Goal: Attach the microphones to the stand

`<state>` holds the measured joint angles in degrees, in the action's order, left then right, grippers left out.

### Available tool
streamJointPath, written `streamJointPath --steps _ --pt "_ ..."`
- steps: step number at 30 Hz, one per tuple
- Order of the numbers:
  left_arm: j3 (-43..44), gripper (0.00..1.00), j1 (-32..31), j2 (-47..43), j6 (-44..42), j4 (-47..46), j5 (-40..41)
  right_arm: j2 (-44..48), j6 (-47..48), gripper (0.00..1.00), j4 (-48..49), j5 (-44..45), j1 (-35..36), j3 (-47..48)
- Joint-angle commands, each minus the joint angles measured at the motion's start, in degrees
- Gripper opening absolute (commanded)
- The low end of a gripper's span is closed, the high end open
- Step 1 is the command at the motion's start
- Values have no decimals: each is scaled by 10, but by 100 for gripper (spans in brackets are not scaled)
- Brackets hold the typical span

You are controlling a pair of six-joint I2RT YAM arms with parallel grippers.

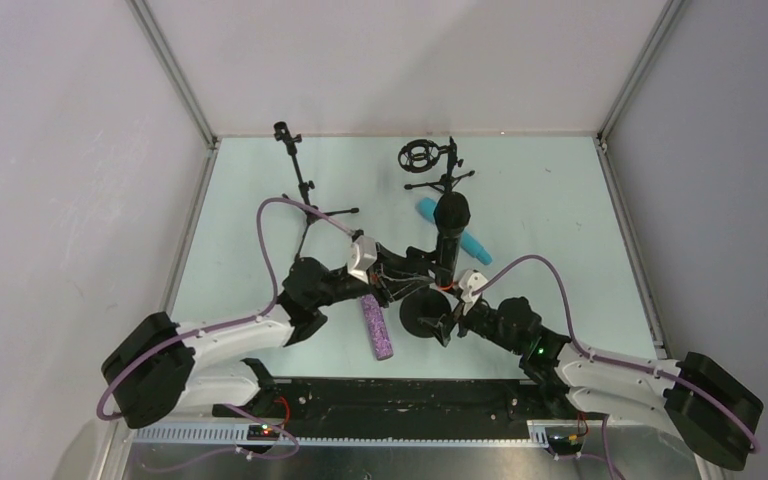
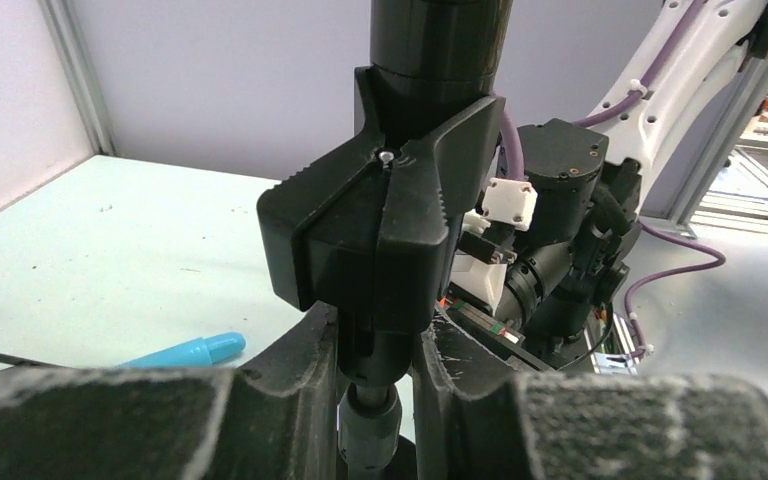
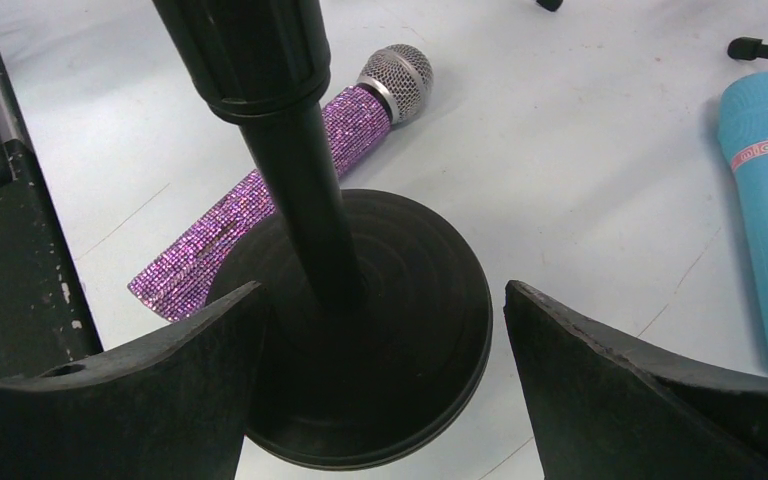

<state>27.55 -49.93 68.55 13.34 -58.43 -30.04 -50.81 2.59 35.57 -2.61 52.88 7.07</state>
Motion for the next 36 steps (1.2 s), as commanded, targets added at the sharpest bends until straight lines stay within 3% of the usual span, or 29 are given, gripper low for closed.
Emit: streamJointPath --steps 1,12,24,36 --pt "55 0 -9 -55 -2 -75 26 -25 17 91 -21 51 5 17" --pt "59 0 -11 -92 -35 -59 39 -63 18 91 -21 83 20 22" --pt "72 0 -11 -142 -112 33 83 -92 19 92 -39 119 32 29" --pt "119 0 -11 -150 -125 89 88 -141 3 92 -22 149 39 29"
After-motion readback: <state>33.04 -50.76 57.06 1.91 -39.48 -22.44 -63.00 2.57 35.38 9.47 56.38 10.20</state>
